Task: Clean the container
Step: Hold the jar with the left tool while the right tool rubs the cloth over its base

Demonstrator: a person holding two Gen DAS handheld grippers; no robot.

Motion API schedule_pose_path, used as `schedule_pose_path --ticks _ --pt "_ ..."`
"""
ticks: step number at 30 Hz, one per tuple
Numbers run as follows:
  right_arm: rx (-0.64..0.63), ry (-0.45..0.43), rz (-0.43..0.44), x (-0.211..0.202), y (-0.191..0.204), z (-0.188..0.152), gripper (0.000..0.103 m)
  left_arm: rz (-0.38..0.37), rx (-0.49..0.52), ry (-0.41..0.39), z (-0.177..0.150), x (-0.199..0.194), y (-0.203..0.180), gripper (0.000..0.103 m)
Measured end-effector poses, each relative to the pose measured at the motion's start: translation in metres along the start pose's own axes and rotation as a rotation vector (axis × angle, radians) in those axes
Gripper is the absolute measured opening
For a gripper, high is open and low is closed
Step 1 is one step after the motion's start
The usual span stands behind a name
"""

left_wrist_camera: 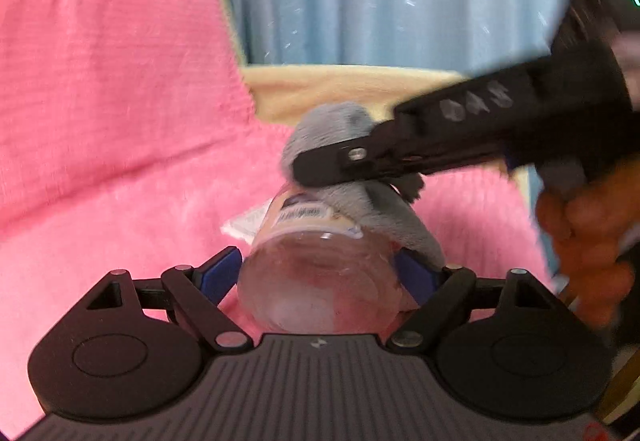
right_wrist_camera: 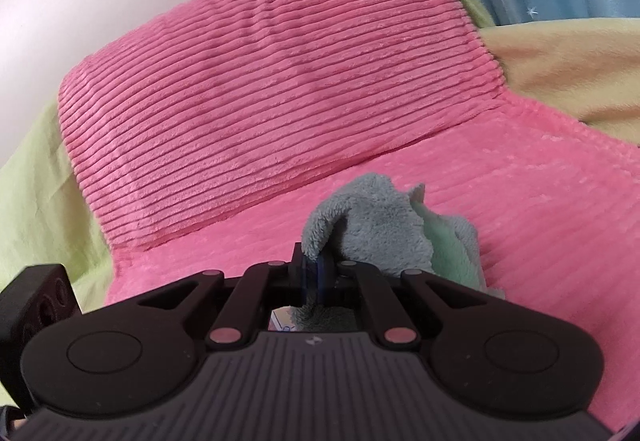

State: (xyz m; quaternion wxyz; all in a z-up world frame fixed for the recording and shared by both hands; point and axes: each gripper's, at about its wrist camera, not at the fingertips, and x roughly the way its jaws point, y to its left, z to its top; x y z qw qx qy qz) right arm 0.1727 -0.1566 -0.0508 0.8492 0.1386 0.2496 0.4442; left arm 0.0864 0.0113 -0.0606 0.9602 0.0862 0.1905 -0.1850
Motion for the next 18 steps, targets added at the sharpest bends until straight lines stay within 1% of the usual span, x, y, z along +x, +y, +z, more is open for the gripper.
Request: schedule_pose_path --ticks 2,3,4,5,8,16,18 --pt "-0.006 0.017 0.027 0.000 0.003 -0.001 0.003 0.049 0.119 -0.011 0.001 -0.002 -0.015 0.084" --pt "-0.008 0.034 0.058 0.000 0.005 -0.003 0.003 0.062 0.166 -0.008 0.001 0.000 -0.020 0.083" --pt "-0.011 0.048 0.082 0.001 0.007 -0.004 0.003 0.073 0.207 -0.005 0.001 0.002 -0.023 0.083" --pt "-0.018 0.058 0.094 0.002 0.009 -0.005 0.003 0.074 0.217 -0.005 0.000 0.002 -0.024 0.083" --pt "-0.023 0.057 0.092 0.003 0.010 -0.004 0.002 0.057 0.170 -0.007 0.002 0.002 -0.019 0.083" --pt "0.000 0.019 0.030 -0.002 0.002 -0.003 0.002 0.018 0.032 -0.010 0.002 -0.003 -0.003 0.083" --pt "0.006 0.010 0.014 -0.003 0.001 -0.002 0.002 0.000 -0.030 -0.010 0.001 -0.004 0.003 0.083"
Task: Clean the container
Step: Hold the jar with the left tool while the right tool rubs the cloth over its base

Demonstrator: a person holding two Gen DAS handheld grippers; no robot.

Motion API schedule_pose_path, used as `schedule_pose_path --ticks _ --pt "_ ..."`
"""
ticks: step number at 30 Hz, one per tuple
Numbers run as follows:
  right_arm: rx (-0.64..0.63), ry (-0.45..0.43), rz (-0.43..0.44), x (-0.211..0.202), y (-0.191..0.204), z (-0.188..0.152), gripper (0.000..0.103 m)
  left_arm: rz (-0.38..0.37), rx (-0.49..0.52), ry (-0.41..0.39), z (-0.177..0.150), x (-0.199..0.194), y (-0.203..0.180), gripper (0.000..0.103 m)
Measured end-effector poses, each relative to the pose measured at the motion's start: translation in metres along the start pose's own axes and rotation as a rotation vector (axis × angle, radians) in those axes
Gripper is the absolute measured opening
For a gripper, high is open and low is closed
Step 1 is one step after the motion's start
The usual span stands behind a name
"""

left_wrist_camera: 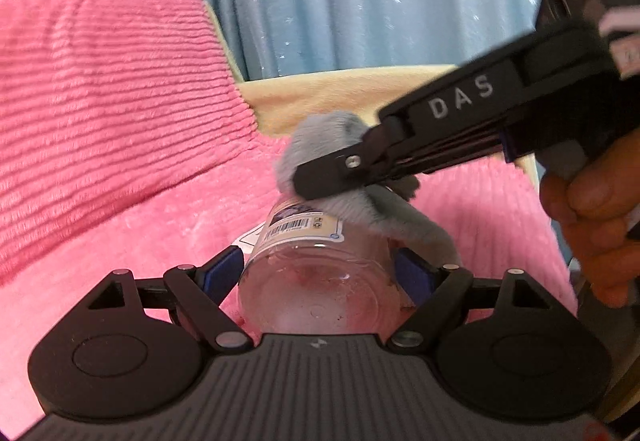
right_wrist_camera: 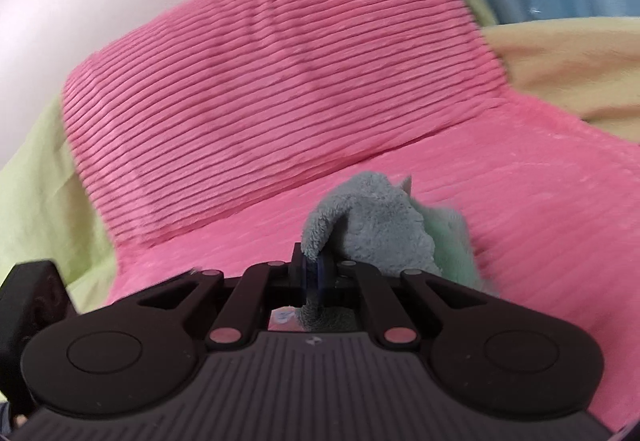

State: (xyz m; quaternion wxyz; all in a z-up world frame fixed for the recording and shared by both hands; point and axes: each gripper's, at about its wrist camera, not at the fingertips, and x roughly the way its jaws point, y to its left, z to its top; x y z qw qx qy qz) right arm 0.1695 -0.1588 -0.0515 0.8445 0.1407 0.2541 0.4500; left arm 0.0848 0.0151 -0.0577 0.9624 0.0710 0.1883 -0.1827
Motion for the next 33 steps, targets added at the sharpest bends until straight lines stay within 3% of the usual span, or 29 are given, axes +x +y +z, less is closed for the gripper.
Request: schedule_pose_path --ticks 6,9,13,16,21,25,27,31,33 --pt "0.016 -0.028 -0.046 -0.004 -0.005 0.001 0.002 -0.082 -0.267 0.041 -0.005 0.007 0.032 0.091" --pt "0.019 -0.034 -0.057 -0.003 -0.006 0.002 0.002 -0.098 -0.284 0.044 -0.006 0.009 0.033 0.086" --pt "0.022 -0.043 -0.072 -0.002 -0.008 0.002 0.003 -0.047 -0.161 0.033 -0.004 0.005 0.017 0.086" --pt "0.024 -0.049 -0.083 -0.001 -0.009 0.003 0.003 0.029 0.031 0.033 -0.002 0.005 -0.003 0.086" --pt "0.028 -0.060 -0.101 0.000 -0.011 0.004 0.003 0.081 0.275 0.032 -0.006 0.006 -0.032 0.086" --pt "0.032 -0.069 -0.116 0.001 -0.013 0.005 0.002 0.089 0.328 0.031 -0.007 0.007 -0.038 0.086" --pt "0.033 -0.073 -0.123 0.001 -0.014 0.005 0.002 0.073 0.288 0.027 -0.006 0.007 -0.034 0.086" --pt "0.079 -0.087 -0.126 0.000 -0.021 0.005 0.002 -0.015 0.013 0.011 0.001 0.005 -0.004 0.087" --pt "0.063 -0.082 -0.120 0.000 -0.018 0.004 0.002 -0.046 -0.071 0.017 0.000 0.006 0.008 0.087"
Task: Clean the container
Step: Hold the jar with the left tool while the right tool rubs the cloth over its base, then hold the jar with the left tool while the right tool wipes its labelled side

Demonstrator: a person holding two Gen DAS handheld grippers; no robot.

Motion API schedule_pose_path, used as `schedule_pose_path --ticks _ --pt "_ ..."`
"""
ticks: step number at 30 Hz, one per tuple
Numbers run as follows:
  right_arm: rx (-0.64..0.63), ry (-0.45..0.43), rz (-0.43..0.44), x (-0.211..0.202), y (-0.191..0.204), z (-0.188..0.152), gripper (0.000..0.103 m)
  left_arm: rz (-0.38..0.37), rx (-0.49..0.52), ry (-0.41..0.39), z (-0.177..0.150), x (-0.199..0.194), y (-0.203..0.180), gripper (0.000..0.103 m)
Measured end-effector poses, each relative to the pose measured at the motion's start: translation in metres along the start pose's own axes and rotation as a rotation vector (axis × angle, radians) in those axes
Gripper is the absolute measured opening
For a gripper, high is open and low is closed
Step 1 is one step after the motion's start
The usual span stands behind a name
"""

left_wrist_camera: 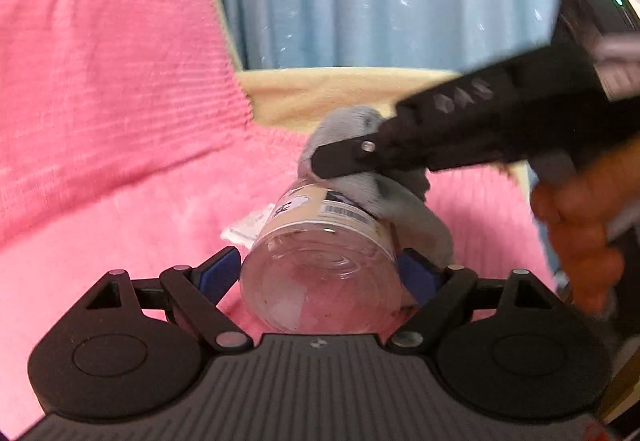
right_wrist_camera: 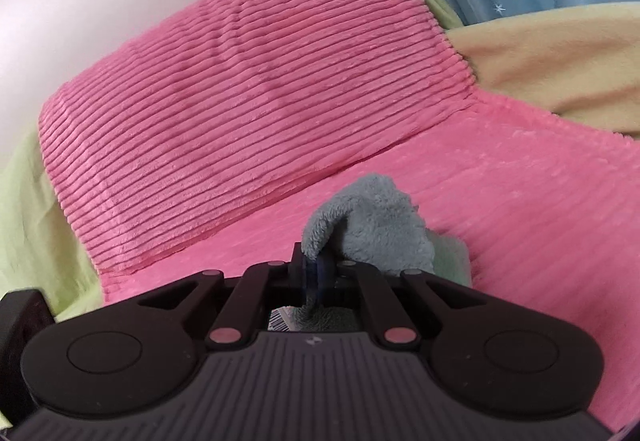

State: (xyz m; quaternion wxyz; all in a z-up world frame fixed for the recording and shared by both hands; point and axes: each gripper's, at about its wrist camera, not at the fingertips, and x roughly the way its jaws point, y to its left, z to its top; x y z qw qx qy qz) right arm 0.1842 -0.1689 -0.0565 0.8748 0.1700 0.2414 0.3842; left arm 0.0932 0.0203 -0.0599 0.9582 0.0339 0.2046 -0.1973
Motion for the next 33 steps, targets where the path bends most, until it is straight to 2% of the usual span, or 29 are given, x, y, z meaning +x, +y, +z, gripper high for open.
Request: schedule_pose_path --ticks 4,7,15,20,22,25,28,30,33 --pt "-0.005 0.015 0.019 -0.001 0.003 -0.001 0.002 -0.024 -0.080 0.008 -0.001 0.003 0.011 0.086" --pt "-0.005 0.026 0.034 -0.001 0.005 -0.001 0.003 -0.018 -0.055 0.007 -0.002 0.003 0.010 0.085" --pt "-0.011 0.018 0.018 -0.001 0.005 -0.001 0.003 0.083 0.302 0.000 -0.008 0.001 -0.030 0.085" --pt "-0.016 0.006 -0.001 -0.001 0.005 0.000 0.002 0.094 0.352 -0.003 -0.010 0.002 -0.036 0.085" --pt "-0.018 0.002 -0.009 -0.001 0.005 0.000 0.002 0.074 0.305 -0.010 -0.009 0.000 -0.031 0.085" --pt "-0.020 -0.005 -0.021 -0.002 0.004 0.000 0.002 0.007 0.105 -0.016 -0.004 -0.001 -0.009 0.085" --pt "-0.042 -0.003 -0.022 0.000 0.007 -0.001 0.002 -0.041 -0.034 -0.007 -0.003 0.000 0.008 0.085" --pt "-0.040 -0.002 -0.022 -0.001 0.007 -0.001 0.002 -0.053 -0.069 -0.003 -0.003 0.001 0.012 0.085" --pt "-0.025 -0.001 -0.017 -0.002 0.006 -0.001 0.002 -0.053 -0.066 -0.001 -0.003 0.001 0.011 0.085"
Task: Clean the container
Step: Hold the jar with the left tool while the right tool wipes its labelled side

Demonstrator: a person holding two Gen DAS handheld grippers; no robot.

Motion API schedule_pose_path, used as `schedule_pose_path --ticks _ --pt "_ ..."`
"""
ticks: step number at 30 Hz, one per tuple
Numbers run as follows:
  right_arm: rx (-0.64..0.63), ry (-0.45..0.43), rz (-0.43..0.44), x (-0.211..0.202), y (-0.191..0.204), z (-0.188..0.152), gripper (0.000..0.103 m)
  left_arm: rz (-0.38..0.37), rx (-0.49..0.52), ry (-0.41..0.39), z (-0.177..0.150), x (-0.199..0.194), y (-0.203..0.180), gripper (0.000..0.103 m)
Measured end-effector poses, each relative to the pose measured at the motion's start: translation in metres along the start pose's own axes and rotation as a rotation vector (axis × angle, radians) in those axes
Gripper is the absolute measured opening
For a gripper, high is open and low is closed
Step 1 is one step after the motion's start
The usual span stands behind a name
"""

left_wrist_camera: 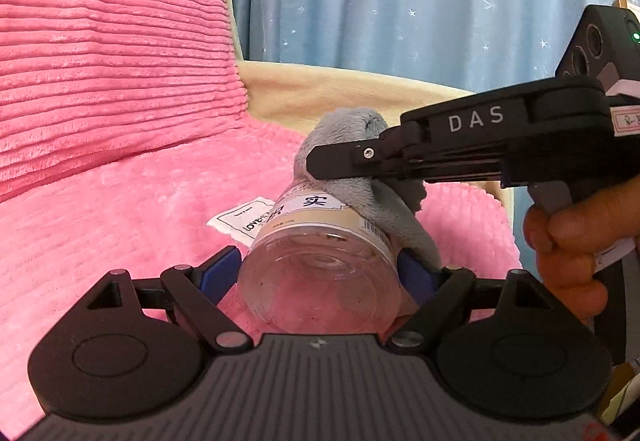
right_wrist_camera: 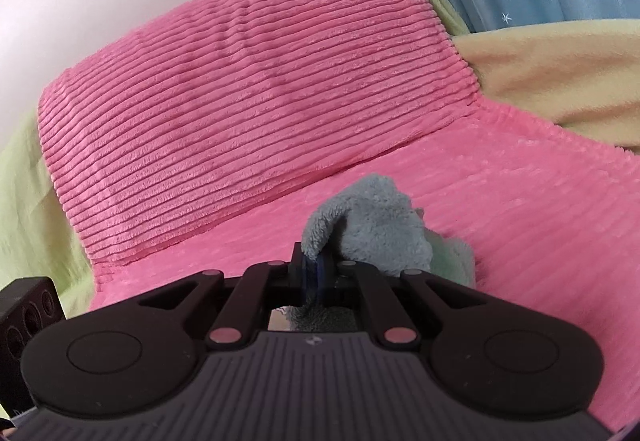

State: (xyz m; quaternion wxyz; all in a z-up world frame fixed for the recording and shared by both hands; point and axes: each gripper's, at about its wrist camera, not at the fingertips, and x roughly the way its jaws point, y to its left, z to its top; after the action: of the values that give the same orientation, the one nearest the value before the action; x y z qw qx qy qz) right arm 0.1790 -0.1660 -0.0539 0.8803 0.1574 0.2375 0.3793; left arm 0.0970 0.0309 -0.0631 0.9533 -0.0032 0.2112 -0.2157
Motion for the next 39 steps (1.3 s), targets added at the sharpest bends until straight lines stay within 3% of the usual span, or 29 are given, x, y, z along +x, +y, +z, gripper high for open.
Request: schedule_pose_path --ticks 3,9,14,18,24,27,39 --pt "0.005 0.009 0.014 -0.001 0.000 0.000 0.002 0.014 0.046 0.000 0.000 -0.002 -0.006 0.085" --pt "0.009 0.036 0.060 -0.004 0.002 0.000 0.003 0.098 0.305 0.005 -0.004 -0.002 -0.038 0.085" --pt "0.009 0.018 0.031 -0.001 0.001 0.001 0.002 0.117 0.366 0.006 -0.006 -0.001 -0.046 0.085" --pt "0.009 0.005 0.007 0.001 0.000 0.001 0.002 0.100 0.319 0.000 -0.005 -0.001 -0.041 0.085" --pt "-0.020 -0.007 -0.018 0.003 0.002 0.000 0.002 -0.012 0.005 0.043 -0.001 0.001 -0.002 0.090" --pt "-0.013 -0.008 -0.016 0.002 0.000 0.000 0.002 -0.045 -0.065 0.058 -0.002 0.003 0.006 0.087" --pt "-0.015 -0.010 -0.024 0.001 -0.001 0.000 0.003 0.000 0.020 0.056 0.000 0.006 -0.004 0.086"
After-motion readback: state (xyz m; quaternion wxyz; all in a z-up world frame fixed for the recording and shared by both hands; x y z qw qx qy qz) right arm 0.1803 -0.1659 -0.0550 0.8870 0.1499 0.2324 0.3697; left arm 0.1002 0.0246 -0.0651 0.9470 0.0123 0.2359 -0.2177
